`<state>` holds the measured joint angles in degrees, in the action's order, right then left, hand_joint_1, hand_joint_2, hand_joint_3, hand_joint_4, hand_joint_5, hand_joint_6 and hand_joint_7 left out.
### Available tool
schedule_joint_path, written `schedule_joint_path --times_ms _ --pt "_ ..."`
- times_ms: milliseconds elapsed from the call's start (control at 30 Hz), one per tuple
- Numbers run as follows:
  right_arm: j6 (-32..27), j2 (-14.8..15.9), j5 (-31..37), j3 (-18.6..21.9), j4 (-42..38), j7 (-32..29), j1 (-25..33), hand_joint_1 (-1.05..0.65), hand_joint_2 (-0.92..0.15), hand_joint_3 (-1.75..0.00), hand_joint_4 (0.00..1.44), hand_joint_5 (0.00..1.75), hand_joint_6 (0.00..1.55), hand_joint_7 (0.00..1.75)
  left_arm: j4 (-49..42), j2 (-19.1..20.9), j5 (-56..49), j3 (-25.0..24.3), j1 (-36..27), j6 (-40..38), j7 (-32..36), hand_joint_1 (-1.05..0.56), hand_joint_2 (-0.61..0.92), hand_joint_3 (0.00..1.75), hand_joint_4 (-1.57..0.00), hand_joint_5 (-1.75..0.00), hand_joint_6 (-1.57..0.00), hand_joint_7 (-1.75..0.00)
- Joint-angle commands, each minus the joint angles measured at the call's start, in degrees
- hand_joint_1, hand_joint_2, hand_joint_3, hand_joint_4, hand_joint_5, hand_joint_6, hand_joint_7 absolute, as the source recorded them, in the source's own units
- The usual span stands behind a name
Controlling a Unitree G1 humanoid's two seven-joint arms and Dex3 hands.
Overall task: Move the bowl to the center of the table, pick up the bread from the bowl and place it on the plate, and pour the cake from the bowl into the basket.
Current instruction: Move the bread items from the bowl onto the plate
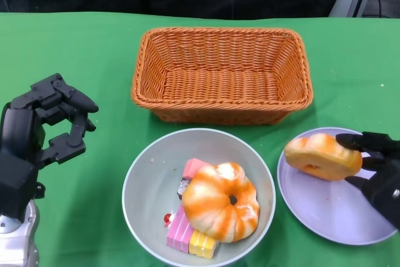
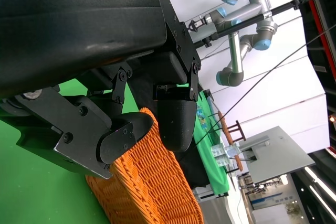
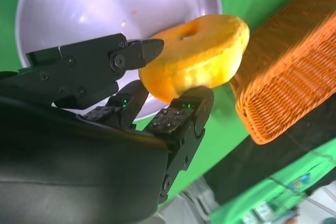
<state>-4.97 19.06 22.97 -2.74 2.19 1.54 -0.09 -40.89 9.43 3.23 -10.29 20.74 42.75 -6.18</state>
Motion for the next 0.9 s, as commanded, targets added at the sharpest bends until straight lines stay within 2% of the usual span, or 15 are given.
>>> schedule_joint_path --times_ms 33,167,433,667,900 --pt "4.1 2.3 6.7 -1.7 -1.2 -5.9 1.3 -0.15 -0.85 0.0 0.72 0.17 0.8 0.02 -0.2 1.1 0.7 -0.5 -0.4 0.4 -0.4 0.0 0.59 1.02 -0.8 -1.49 -0.85 -1.27" --pt "7.4 2.9 12.5 -3.0 -3.7 -12.3 1.7 -0.14 -0.81 0.0 0.73 0.12 0.82 0.02 0.0 1.1 0.4 -0.6 -0.5 0.3 0.0 0.0 0.59 1.02 -0.81 -1.49 -0.85 -1.26" --pt "10.2 3.7 16.8 -3.8 -6.7 -17.4 1.4 -0.13 -0.8 0.0 0.74 0.07 0.83 0.01 0.3 1.1 0.3 -0.6 -0.6 0.3 0.1 0.0 0.6 1.01 -0.81 -1.48 -0.86 -1.25" --pt "12.0 3.4 17.1 -3.8 -8.1 -20.0 1.1 -0.12 -0.79 0.0 0.74 0.04 0.83 0.0 0.0 1.3 0.3 -0.7 -0.5 0.7 -0.1 0.0 0.61 1.01 -0.81 -1.48 -0.85 -1.26" --pt "13.6 3.1 17.4 -3.7 -9.7 -22.9 0.6 -0.21 -0.8 0.0 0.7 0.01 0.75 0.0 0.0 1.2 0.2 -0.6 -0.5 0.7 -0.1 0.0 0.6 1.02 -0.8 -1.49 -0.84 -1.27"
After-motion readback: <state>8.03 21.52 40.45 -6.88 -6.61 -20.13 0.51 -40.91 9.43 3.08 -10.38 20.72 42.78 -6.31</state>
